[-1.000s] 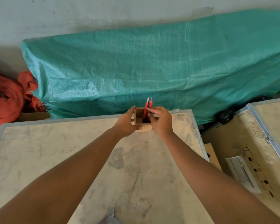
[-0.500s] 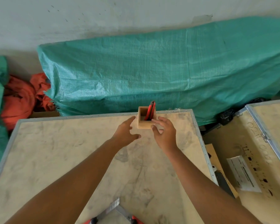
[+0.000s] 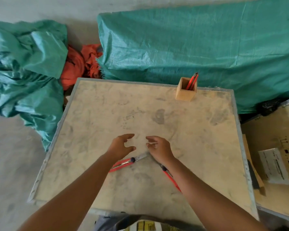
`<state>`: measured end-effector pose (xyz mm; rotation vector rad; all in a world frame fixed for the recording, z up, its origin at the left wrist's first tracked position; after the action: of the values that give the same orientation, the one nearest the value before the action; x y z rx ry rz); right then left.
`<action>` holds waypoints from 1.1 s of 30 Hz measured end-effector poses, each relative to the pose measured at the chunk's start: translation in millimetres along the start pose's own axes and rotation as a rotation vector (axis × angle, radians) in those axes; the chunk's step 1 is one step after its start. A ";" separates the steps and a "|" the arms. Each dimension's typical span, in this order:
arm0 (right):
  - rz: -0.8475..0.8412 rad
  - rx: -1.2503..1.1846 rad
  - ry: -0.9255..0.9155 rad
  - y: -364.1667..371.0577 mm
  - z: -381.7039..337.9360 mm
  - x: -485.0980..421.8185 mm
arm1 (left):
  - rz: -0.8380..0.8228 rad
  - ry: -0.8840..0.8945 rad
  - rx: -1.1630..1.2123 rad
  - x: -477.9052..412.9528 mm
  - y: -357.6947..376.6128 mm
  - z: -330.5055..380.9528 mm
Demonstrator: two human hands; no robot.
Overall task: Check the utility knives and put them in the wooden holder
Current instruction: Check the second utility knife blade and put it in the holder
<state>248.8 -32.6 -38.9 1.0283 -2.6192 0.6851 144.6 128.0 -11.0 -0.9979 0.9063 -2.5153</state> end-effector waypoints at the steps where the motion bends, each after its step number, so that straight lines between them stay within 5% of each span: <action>1: -0.041 0.024 0.025 16.0 3.2 9.0 | 0.003 -0.011 -0.018 10.8 -1.2 -13.8; 6: -0.153 0.116 0.146 73.9 20.5 40.9 | -0.044 -0.063 -0.081 37.9 4.5 -70.8; 15: 0.168 0.049 0.317 107.1 35.8 50.3 | -0.121 0.207 -0.357 41.1 11.6 -87.6; 24: 0.393 -0.231 0.332 119.2 29.8 63.3 | -0.190 0.274 -0.141 49.2 1.8 -102.2; 33: 0.329 -0.416 0.199 57.3 -42.1 84.1 | -0.364 0.306 0.259 81.9 -23.1 -60.5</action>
<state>150.9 -22.8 10.5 0.3954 -2.6144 0.2615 42.9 134.4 11.9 -0.7643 0.4806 -3.0550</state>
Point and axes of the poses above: each hand's wrist, its own x-axis away from the middle knuckle, its own y-axis out of the palm, z = x × y, the point moved 7 cm from there along -x, towards the middle knuckle, and after that the axes turned 5 degrees about -x, right-handed, at the moved point
